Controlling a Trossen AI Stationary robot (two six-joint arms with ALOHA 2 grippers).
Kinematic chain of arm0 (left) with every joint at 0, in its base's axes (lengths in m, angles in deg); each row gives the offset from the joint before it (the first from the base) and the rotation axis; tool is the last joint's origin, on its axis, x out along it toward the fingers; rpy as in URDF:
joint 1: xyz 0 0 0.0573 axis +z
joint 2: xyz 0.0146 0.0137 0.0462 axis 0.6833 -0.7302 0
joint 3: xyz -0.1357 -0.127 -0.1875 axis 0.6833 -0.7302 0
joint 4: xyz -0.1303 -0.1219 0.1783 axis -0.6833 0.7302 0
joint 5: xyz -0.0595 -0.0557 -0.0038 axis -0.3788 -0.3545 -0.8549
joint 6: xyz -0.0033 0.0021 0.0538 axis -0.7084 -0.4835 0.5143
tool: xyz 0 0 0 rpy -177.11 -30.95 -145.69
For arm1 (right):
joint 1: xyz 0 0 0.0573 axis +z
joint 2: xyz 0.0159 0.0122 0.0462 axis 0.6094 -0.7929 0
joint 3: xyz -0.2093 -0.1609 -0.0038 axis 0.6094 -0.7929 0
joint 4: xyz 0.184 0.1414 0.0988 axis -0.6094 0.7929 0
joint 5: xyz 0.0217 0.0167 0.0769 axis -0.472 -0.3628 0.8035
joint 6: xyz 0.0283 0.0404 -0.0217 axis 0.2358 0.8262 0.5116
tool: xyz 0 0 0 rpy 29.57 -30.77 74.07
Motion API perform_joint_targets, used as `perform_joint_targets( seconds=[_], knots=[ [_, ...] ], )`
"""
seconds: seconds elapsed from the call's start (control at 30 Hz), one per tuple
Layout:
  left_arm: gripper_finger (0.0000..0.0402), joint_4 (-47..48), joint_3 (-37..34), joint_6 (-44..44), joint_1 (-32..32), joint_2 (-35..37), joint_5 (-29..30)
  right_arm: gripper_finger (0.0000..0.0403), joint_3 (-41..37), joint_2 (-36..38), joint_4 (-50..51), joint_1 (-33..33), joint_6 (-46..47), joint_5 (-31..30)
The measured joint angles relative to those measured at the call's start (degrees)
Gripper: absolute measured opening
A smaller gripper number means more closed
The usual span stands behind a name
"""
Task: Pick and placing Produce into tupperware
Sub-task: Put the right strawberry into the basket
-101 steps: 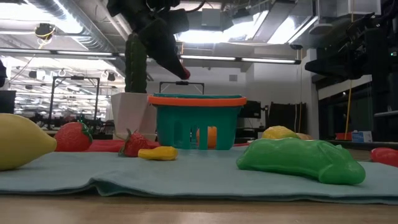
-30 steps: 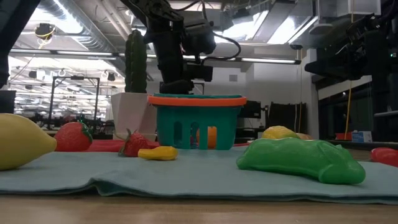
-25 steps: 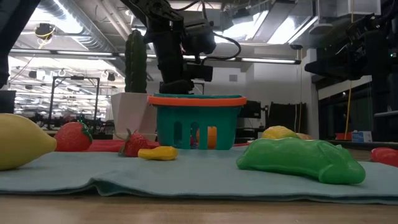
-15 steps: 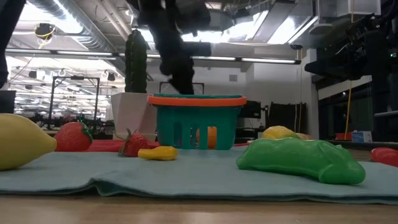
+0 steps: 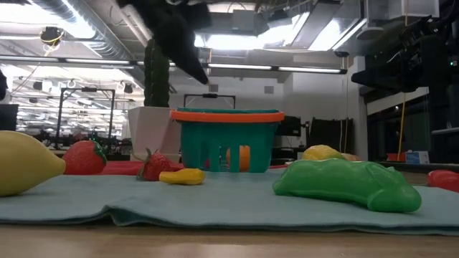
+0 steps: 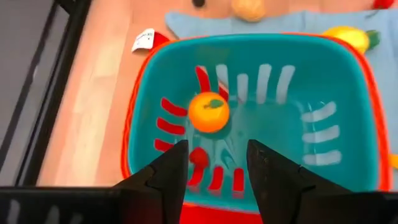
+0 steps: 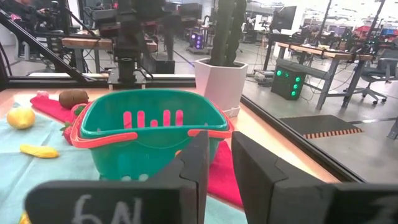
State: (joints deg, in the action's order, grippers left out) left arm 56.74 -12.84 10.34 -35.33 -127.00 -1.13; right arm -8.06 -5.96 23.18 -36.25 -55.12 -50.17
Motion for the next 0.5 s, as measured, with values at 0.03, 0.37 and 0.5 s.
perform_joint_targets(
  seconds=[0.03, 0.37, 0.5],
  knots=[
    [0.0156, -1.1, -1.6, -0.5, -0.8, 1.6, 0.4, 0.0073, 0.0, 0.0, 0.0, 0.0, 0.0, 0.0],
    [0.0148, -6.1, -16.3, -9.2, -10.6, 14.3, 8.5, 0.0073, 0.0, -0.1, 0.1, 0.0, 0.3, 0.1],
    [0.0144, -6.3, -19.8, -11.9, -14.1, 17.5, 10.5, 0.0073, 0.0, -0.1, 0.0, 0.0, 1.6, 0.1]
  ],
)
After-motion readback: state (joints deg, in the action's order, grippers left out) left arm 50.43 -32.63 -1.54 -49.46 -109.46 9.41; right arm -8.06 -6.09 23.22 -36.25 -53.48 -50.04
